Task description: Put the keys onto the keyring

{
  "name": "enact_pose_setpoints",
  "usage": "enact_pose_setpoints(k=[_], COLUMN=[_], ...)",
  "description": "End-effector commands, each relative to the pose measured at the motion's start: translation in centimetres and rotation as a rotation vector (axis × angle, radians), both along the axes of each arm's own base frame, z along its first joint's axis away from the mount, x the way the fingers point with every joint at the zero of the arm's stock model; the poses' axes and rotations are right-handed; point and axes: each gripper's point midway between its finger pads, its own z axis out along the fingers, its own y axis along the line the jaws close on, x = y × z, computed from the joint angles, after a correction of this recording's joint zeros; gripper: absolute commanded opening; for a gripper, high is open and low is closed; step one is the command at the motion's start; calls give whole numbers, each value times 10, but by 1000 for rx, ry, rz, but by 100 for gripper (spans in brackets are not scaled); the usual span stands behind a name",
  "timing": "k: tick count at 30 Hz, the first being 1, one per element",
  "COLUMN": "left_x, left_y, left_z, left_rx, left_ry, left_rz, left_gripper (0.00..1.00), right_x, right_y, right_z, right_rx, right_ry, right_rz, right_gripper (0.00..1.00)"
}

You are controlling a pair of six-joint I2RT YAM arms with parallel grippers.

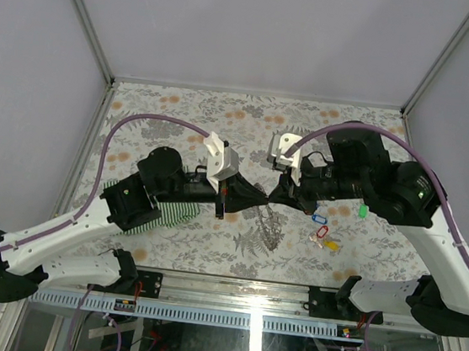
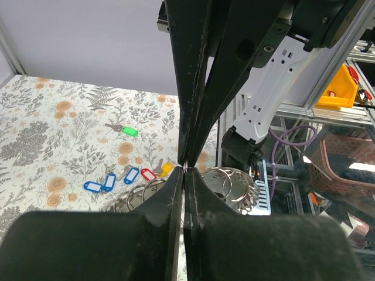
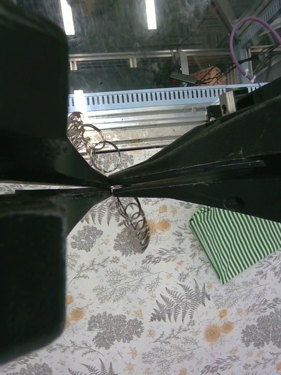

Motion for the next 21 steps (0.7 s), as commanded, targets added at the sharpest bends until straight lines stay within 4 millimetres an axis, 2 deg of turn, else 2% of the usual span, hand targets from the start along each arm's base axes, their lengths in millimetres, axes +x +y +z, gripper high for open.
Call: enact_pose_setpoints(k=[1,3,5,8,9,11,13,17,21], left_x=[-11,-12,-15,-21,-23,-28,-33,-46,-55], left_y=[0,3,7,16,19,25,30,40,47], left_z=[29,33,39,52,57,64,71,83,90], left_rx=[-88,-107,-140,-202,-219,-239,-264,-312,-332], left_ry=[-44,-43,-45,-52,-56,-62,-64,-75,-95], left_rz=[-45,-43,-38,-40,-39,-47,-57,-91,-123], left_gripper=[0,0,0,0,0,0,0,0,0], right_x=[-4,-5,-6,-7,-7,-4,-6,-23,-33], right_y=[6,5,4,1,-3,-6,-10,-14,-9], right_z=[24,29,38,59,70,67,75,83,83], right_rx=[103,129,174,300,355,431,536,707,775], right_ry=[-45,-63,-95,-186,-226,-268,-322,-393,-392], right_rz=[20,22,24,9,-7,-44,-59,6,69], right_gripper=[0,5,17,29,30,32,33,35,35])
